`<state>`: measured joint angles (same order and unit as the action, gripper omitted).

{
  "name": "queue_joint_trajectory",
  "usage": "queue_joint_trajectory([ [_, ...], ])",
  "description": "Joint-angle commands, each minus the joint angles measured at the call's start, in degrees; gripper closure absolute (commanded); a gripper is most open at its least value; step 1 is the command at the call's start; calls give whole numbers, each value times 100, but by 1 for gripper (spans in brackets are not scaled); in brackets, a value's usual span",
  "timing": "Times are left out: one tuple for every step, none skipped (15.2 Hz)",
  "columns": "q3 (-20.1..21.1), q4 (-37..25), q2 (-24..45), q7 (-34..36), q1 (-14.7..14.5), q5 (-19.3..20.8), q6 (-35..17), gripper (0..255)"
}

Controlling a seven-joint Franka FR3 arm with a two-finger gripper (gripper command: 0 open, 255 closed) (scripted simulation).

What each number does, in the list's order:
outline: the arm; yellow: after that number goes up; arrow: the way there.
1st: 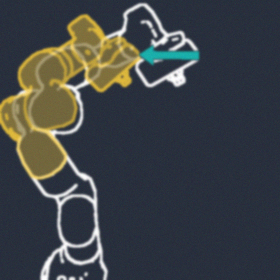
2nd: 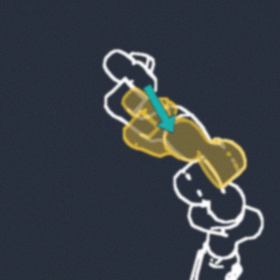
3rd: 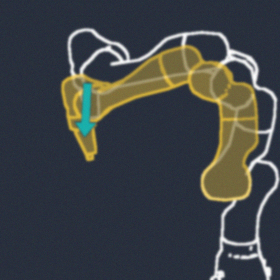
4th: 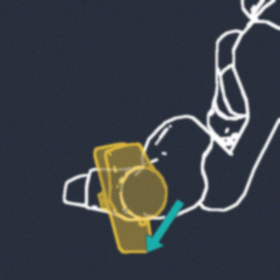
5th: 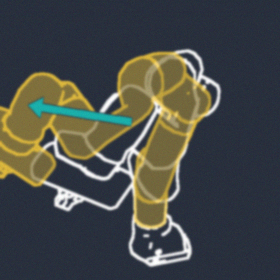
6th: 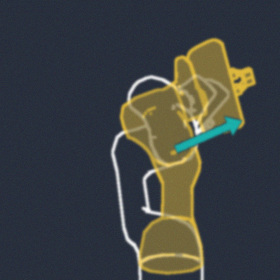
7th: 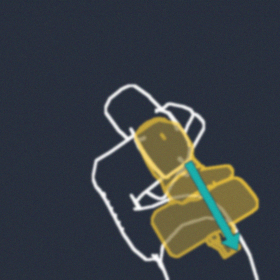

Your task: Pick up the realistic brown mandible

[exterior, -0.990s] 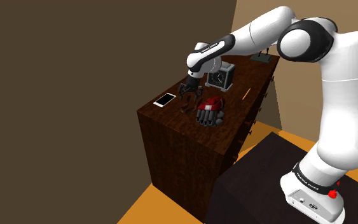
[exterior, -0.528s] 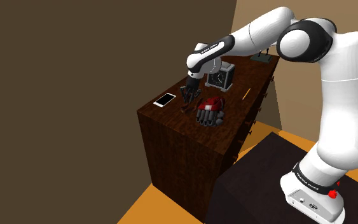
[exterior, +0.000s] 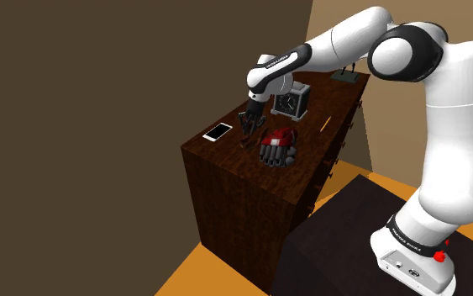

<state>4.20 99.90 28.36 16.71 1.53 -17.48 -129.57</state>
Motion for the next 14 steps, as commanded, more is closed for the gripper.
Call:
queue_joint_trajectory([
  [-6,-40,-78,37,-2,18,113,255],
  [-9,-58,-119,55,-2,26,170,255],
  [-12,-78,-159,73,-2,35,228,255],
  [-15,-98,-198,91,-2,43,286,255],
  [-18,-120,-236,109,-2,52,344,255],
  [-21,-144,-273,126,-2,60,403,255],
  [-24,-168,-310,144,-2,68,462,255],
  [-27,-194,-345,162,-1,76,522,255],
  [-29,-222,-380,179,-1,85,582,255],
  [-32,-251,-413,197,0,93,642,255],
  [-34,-281,-446,215,0,101,703,255],
  [-36,-312,-477,232,1,109,765,255],
  [-37,-316,-483,235,1,110,774,255],
  [-37,-317,-482,235,1,110,774,255],
])
